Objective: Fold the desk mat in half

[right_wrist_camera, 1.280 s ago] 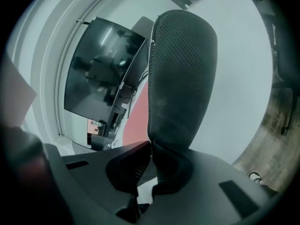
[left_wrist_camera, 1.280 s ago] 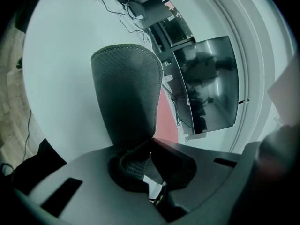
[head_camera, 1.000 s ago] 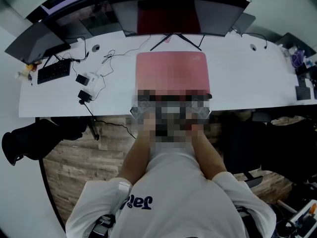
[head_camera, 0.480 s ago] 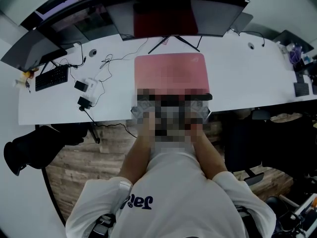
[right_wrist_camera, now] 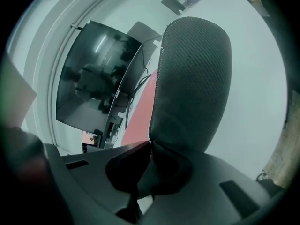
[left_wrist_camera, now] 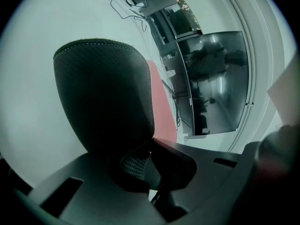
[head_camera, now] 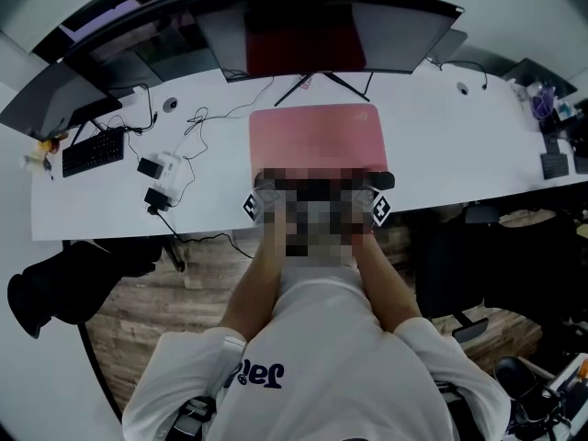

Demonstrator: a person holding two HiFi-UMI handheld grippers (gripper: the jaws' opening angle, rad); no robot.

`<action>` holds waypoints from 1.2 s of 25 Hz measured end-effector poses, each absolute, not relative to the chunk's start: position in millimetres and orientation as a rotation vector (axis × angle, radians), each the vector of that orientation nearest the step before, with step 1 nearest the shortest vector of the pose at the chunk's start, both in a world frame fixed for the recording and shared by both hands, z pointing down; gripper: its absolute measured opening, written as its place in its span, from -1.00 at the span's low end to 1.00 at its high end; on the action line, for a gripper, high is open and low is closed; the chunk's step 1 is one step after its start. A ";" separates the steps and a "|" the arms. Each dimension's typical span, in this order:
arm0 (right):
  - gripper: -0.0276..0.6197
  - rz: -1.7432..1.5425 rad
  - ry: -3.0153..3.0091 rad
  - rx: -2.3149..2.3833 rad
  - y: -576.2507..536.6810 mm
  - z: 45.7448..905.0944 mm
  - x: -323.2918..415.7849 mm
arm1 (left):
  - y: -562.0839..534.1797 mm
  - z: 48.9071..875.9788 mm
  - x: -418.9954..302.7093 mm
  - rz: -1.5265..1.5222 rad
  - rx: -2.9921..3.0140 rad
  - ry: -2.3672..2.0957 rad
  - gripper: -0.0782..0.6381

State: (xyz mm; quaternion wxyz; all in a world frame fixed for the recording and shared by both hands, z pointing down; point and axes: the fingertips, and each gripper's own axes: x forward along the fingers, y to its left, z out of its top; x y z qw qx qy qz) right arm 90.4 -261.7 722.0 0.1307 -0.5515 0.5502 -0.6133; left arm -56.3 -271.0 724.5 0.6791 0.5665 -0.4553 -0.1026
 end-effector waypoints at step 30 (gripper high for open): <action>-0.80 -1.757 1.545 -1.561 -335.8 719.4 97.6 | -348.9 722.2 -52.4 -0.227 1.272 -1.007 -0.70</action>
